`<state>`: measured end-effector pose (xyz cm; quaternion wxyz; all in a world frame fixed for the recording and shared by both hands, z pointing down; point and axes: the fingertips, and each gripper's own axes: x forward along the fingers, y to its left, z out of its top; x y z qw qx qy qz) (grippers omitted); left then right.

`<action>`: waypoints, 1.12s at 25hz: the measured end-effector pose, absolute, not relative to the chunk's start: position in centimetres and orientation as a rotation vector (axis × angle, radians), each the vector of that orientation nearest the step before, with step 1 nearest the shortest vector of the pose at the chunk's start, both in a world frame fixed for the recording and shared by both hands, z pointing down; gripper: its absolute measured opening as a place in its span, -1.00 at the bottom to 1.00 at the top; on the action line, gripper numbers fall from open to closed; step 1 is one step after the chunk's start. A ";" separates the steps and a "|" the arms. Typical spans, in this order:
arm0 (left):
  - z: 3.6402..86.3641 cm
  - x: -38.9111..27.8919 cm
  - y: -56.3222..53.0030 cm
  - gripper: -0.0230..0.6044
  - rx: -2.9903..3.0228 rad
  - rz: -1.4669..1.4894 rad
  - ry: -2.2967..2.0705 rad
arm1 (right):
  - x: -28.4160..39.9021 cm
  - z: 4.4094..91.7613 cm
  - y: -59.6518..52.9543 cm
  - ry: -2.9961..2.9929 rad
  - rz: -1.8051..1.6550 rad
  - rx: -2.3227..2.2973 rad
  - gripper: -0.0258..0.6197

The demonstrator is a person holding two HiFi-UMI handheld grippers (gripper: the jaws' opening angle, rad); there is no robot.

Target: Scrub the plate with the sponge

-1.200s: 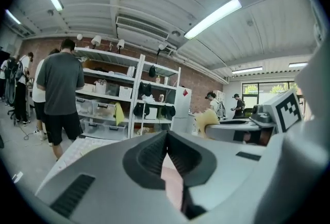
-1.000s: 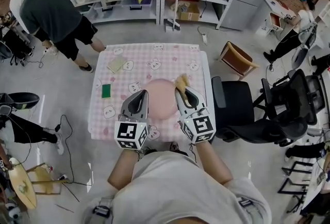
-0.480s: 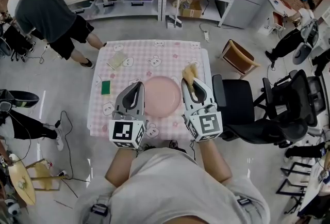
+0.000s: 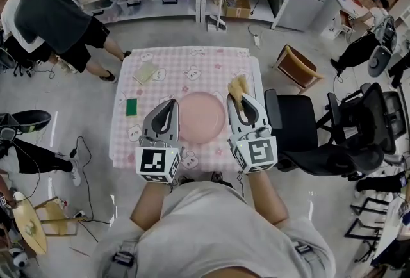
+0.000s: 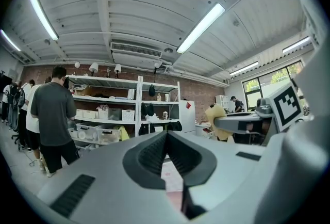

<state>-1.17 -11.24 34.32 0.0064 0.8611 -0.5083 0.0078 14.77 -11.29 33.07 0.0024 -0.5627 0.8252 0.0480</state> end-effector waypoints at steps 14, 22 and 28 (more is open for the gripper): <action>34.4 -1.0 -11.4 -0.89 2.687 0.030 -1.582 | 15.2 32.9 -11.2 2.605 0.178 -1.804 -0.73; 34.5 -0.6 -10.9 -0.89 2.686 0.028 -1.575 | 15.3 33.0 -10.7 2.614 0.183 -1.810 -0.73; 34.8 -0.7 -10.4 -0.89 2.673 0.029 -1.589 | 15.4 33.3 -10.2 2.619 0.177 -1.808 -0.73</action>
